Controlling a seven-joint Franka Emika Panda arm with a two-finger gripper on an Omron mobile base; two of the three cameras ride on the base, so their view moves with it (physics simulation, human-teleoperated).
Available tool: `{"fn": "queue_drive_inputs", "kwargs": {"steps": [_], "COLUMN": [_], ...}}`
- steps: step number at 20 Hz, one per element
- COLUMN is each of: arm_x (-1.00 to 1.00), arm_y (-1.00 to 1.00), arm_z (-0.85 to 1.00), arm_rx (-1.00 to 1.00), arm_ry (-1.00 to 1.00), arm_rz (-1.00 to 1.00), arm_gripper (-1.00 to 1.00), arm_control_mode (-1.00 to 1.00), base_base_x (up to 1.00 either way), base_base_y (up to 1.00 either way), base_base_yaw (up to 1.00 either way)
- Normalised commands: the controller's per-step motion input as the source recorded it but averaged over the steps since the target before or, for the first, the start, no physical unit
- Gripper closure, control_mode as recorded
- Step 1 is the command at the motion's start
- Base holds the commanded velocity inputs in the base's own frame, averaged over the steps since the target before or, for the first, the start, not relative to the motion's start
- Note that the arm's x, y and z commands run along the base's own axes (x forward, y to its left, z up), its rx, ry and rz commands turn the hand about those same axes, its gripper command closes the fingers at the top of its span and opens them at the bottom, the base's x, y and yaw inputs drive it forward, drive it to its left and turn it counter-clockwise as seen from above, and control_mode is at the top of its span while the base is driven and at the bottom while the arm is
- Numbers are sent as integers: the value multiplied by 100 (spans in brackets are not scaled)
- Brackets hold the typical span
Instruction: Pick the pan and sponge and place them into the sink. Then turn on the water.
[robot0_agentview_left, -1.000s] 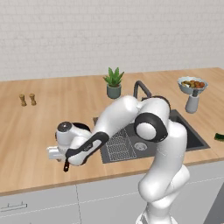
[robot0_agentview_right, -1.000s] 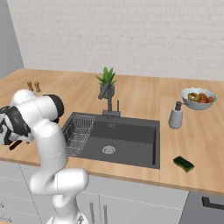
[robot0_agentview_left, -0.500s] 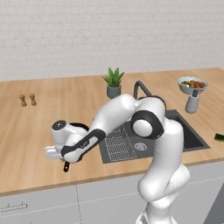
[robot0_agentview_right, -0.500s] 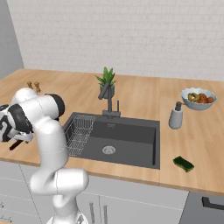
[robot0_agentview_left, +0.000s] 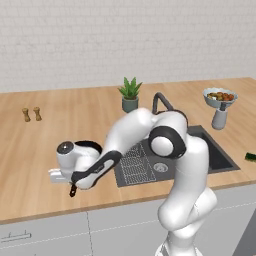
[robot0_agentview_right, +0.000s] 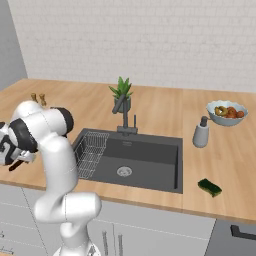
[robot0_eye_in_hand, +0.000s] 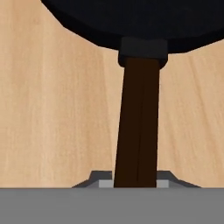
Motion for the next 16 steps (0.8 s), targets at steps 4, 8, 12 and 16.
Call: {"fn": "queue_drive_inputs", "kwargs": {"steps": [4,8,12,16], "arm_x": [0,0,0,-1], "arm_y": [-16,-22,-24,-7], "arm_z": [13,46,63,93], "arm_rx": [7,7,9,3], "arm_ry": [-15,-14,-9,-5], "arm_rz": [0,0,0,0], "arm_gripper": [100,100,100,100], "arm_control_mode": [-100,-100,-100,-100], "base_base_x": [0,0,0,0], "base_base_y": [0,0,0,0], "base_base_yaw": [0,0,0,0]}}
